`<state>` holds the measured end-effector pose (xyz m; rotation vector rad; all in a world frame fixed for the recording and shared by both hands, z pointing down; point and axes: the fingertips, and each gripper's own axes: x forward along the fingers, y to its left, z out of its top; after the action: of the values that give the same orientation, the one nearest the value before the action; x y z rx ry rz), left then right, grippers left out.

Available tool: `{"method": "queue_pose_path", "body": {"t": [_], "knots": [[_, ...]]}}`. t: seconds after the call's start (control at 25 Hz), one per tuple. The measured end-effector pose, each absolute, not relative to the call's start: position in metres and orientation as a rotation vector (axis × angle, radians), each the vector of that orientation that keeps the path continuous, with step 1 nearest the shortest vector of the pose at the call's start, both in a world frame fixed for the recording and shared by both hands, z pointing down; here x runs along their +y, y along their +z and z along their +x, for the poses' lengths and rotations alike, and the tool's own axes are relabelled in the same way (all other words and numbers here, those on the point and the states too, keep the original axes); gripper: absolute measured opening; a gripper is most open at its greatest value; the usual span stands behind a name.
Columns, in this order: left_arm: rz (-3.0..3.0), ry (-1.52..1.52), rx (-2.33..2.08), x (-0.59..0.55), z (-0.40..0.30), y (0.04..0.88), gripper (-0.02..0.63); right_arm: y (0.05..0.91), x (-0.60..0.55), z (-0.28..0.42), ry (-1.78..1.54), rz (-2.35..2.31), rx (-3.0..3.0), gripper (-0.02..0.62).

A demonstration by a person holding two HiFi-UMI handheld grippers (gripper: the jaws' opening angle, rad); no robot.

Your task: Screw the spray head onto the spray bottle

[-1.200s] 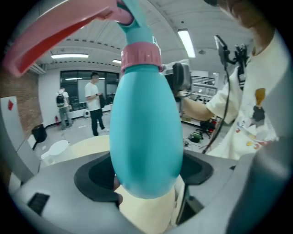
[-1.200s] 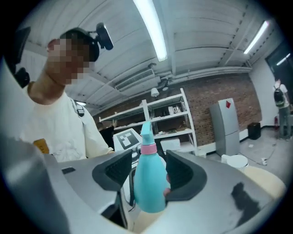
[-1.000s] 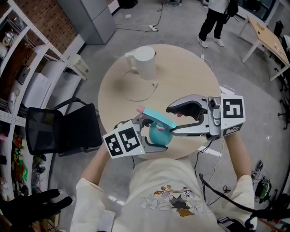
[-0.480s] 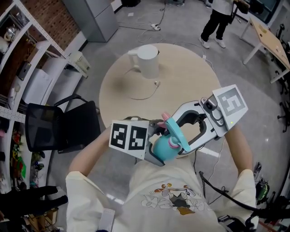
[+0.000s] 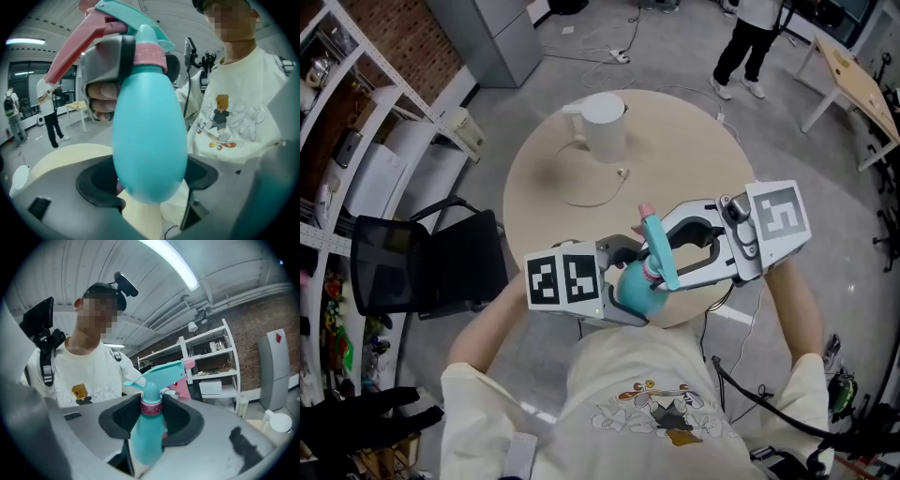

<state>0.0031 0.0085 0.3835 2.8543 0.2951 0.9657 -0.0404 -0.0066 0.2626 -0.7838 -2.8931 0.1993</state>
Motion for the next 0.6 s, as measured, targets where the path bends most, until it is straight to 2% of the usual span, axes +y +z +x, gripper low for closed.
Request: {"method": "queue_pose_path", "body": {"t": [0.32,0.6], "knots": [[2.726,1.015,-0.288,-0.039,-0.004,0.403,0.416,0.288,-0.052,-0.039,0.194,-0.319,-2.903,0.141],[2.705,1.018,-0.609,-0.063,-0.008,0.408,0.416,0.289,-0.066,-0.043,0.166,-0.008,-2.942,0.140]]}}
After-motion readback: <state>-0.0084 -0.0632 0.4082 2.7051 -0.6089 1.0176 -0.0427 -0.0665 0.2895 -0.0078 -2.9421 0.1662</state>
